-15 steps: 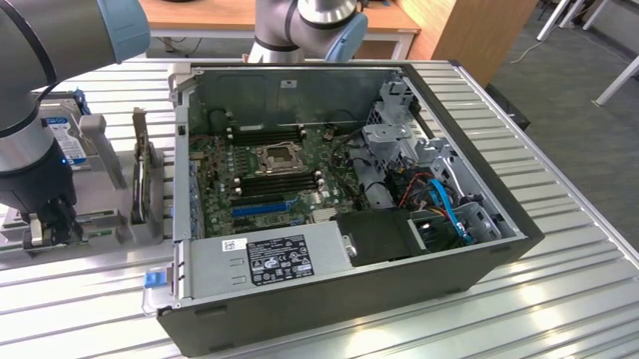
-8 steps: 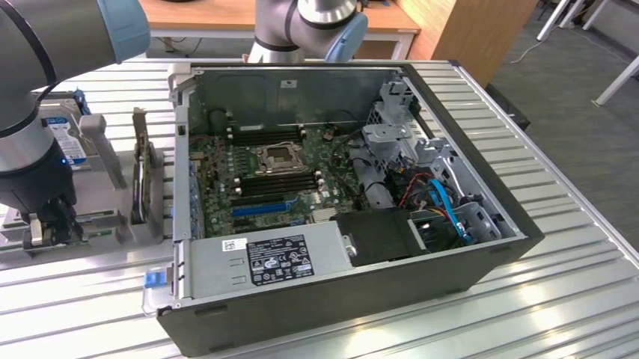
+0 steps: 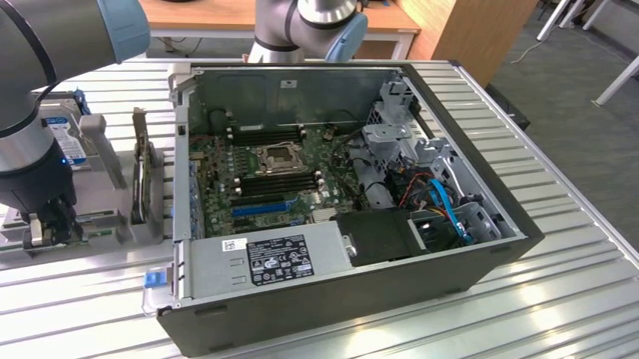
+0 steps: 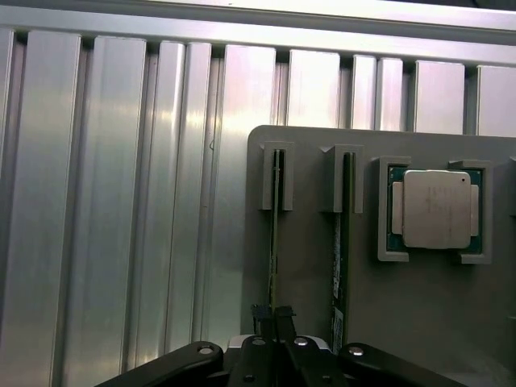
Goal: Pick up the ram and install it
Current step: 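Pick up the ram and move it above insertion slot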
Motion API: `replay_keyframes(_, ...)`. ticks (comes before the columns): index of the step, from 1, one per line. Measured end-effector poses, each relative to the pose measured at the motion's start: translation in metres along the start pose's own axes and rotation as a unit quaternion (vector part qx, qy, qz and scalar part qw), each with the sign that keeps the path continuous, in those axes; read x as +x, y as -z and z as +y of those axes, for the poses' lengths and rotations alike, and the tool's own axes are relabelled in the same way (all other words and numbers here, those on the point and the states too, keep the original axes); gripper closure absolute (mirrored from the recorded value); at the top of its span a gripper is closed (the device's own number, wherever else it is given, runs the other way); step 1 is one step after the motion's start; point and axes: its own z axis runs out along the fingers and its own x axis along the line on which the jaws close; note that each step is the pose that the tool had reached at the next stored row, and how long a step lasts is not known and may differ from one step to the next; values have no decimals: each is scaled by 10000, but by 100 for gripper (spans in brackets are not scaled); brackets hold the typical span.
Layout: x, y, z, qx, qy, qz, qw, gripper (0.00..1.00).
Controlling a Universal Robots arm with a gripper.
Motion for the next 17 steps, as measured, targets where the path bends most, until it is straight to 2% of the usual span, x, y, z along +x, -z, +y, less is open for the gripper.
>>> replay_keyframes(7,0,22,2,-1,0,1,10000,88)
replay_keyframes(17,-4,176,9,0,0,0,10000,88)
